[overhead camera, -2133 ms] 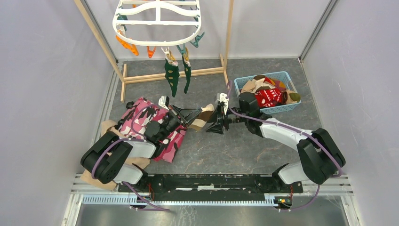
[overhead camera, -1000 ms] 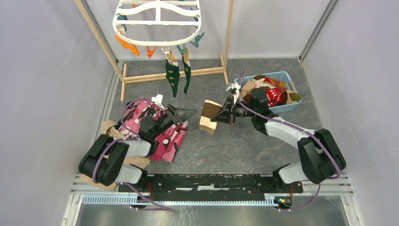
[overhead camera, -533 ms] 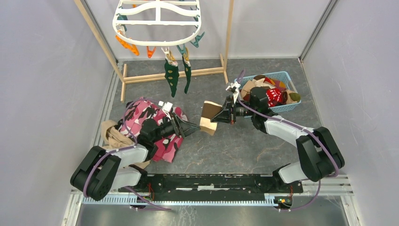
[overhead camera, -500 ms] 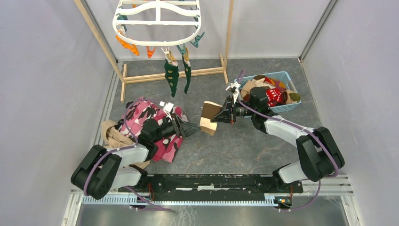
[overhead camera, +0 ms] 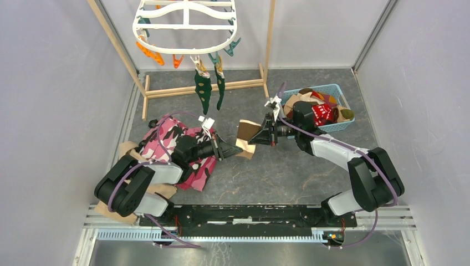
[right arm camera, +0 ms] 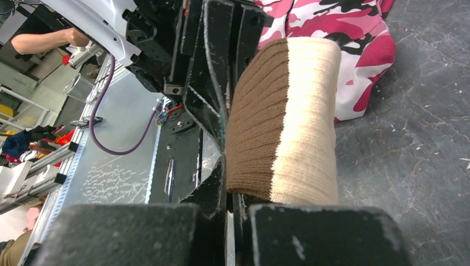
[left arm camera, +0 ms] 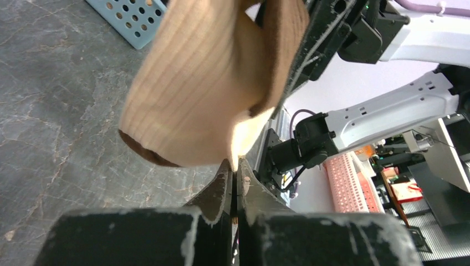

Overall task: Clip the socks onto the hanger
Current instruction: Pick up the sock from the bin.

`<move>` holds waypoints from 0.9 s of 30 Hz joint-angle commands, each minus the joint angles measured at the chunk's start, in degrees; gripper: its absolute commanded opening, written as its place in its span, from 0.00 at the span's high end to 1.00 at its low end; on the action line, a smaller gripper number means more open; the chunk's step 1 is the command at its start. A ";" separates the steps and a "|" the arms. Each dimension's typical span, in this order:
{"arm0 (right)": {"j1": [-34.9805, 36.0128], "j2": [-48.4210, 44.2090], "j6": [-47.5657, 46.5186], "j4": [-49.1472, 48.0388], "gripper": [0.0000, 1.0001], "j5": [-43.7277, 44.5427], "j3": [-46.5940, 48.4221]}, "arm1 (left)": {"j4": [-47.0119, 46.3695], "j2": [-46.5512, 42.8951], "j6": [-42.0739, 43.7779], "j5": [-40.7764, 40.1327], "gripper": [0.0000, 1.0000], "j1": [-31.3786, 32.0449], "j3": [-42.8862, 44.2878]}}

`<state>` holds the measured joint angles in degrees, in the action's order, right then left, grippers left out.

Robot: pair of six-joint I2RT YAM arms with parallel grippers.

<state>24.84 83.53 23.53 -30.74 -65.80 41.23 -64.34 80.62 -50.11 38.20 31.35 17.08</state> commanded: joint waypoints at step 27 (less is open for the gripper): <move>8.56 -13.00 -91.73 65.50 0.20 12.66 21.88 | -10.65 -4.89 -44.29 -3.72 0.98 -0.50 0.76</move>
<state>33.06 70.98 -69.28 36.91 -55.51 62.00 -69.25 75.07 -88.77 35.00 31.20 16.93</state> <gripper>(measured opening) 0.798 0.043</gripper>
